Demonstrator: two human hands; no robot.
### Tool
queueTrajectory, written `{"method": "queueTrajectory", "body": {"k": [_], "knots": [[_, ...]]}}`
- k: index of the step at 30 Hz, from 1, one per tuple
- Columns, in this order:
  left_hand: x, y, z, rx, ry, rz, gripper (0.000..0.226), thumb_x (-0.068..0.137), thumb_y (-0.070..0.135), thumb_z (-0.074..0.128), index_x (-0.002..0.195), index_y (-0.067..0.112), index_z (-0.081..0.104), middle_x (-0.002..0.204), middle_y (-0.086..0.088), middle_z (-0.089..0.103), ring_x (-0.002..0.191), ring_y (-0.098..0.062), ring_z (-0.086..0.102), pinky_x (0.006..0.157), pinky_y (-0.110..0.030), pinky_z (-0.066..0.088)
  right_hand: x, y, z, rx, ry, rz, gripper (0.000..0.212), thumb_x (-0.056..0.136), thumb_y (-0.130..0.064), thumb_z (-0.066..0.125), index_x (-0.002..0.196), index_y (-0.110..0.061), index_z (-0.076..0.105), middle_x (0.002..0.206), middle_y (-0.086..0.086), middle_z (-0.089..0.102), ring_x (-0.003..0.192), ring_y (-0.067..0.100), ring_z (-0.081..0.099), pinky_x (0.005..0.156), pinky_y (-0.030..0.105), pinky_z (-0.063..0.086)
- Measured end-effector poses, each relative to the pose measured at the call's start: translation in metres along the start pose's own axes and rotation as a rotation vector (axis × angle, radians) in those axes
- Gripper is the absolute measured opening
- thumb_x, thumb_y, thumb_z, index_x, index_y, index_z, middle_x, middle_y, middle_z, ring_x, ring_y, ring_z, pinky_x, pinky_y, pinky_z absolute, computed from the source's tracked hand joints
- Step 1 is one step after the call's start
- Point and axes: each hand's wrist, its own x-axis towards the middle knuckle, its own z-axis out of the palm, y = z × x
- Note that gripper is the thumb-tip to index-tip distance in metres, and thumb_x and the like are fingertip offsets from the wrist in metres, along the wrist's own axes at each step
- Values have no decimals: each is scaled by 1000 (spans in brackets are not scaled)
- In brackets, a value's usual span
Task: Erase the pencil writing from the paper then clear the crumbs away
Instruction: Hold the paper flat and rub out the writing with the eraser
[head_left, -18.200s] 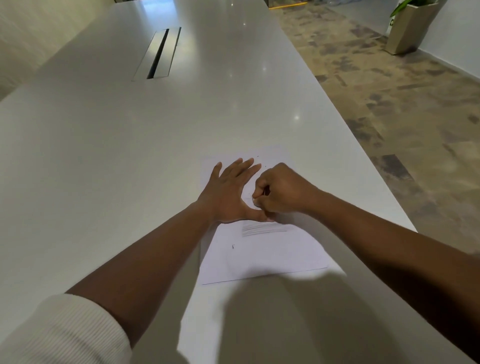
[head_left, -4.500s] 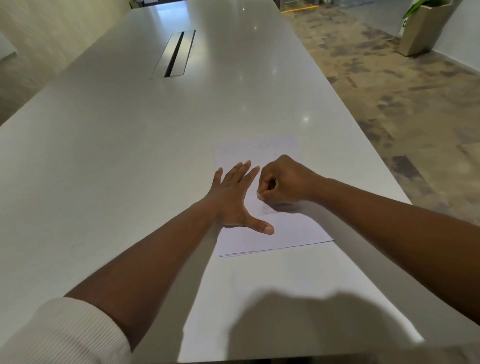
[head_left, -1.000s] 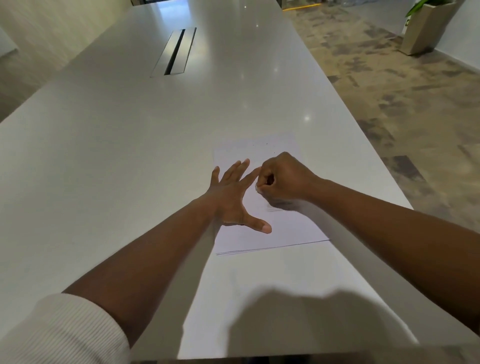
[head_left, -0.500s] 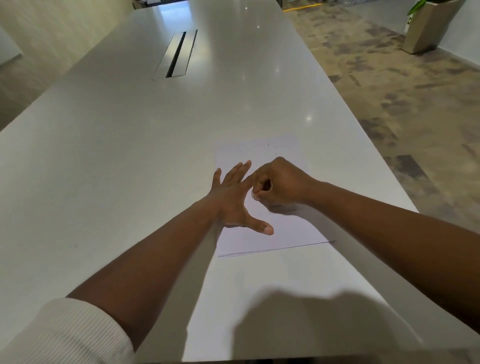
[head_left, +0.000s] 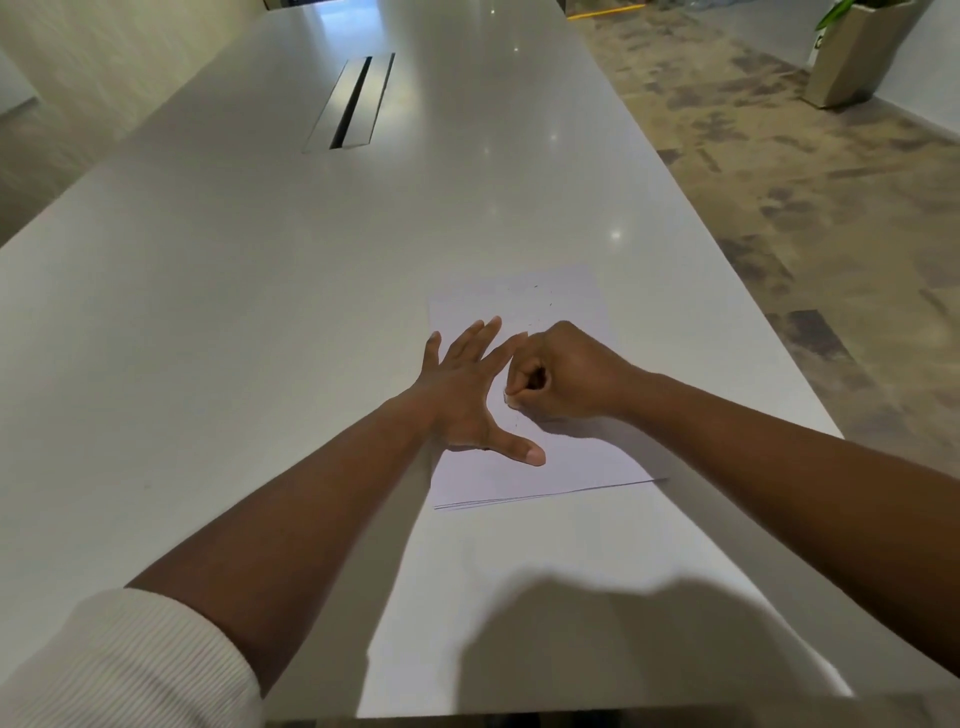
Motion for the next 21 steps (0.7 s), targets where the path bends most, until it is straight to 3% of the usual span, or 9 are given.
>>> {"method": "queueTrajectory", "body": {"k": [4, 8, 11, 17, 19, 21], "knots": [[-1, 1, 0, 14, -1, -4, 155, 34, 106, 52, 160, 45, -15, 169, 7, -25, 152, -9, -31, 120, -55, -23, -9, -4, -1, 16, -171, -7, 13, 74, -12, 77, 65, -19, 72, 72, -8, 72, 69, 4, 65, 62, 14, 48], [-1, 1, 0, -2, -2, 0, 153, 37, 106, 54, 160, 45, -13, 170, 6, -25, 152, -9, -31, 121, -57, -21, 3, 2, -15, -38, -81, 11, 13, 76, -10, 75, 65, -16, 72, 68, -10, 70, 64, 5, 64, 60, 8, 42], [-1, 1, -1, -4, -1, 5, 152, 36, 106, 53, 160, 46, -11, 170, 6, -25, 152, -9, -31, 121, -56, -22, 6, 0, -8, -65, -17, 0, 12, 77, -7, 71, 68, -15, 73, 69, -6, 70, 63, 10, 64, 63, 21, 48], [-1, 1, -1, 11, 2, -5, 154, 35, 107, 51, 160, 45, -14, 170, 8, -25, 152, -9, -30, 121, -56, -22, -5, -2, -11, -40, -200, -12, 13, 75, -12, 77, 65, -16, 72, 73, -6, 73, 68, 5, 65, 63, 12, 46], [0, -1, 0, 9, -1, -6, 154, 34, 108, 51, 160, 45, -14, 170, 7, -25, 152, -9, -30, 121, -57, -20, 2, 1, -15, -45, -128, 20, 13, 77, -11, 76, 65, -17, 72, 71, -7, 72, 66, 6, 65, 61, 11, 44], [1, -1, 1, -6, 3, -1, 154, 34, 108, 52, 159, 47, -13, 170, 7, -25, 152, -8, -31, 121, -57, -21, 9, 2, -11, -70, 0, 51, 12, 79, -10, 71, 67, -13, 72, 69, -3, 70, 64, 11, 64, 63, 23, 49]]}}
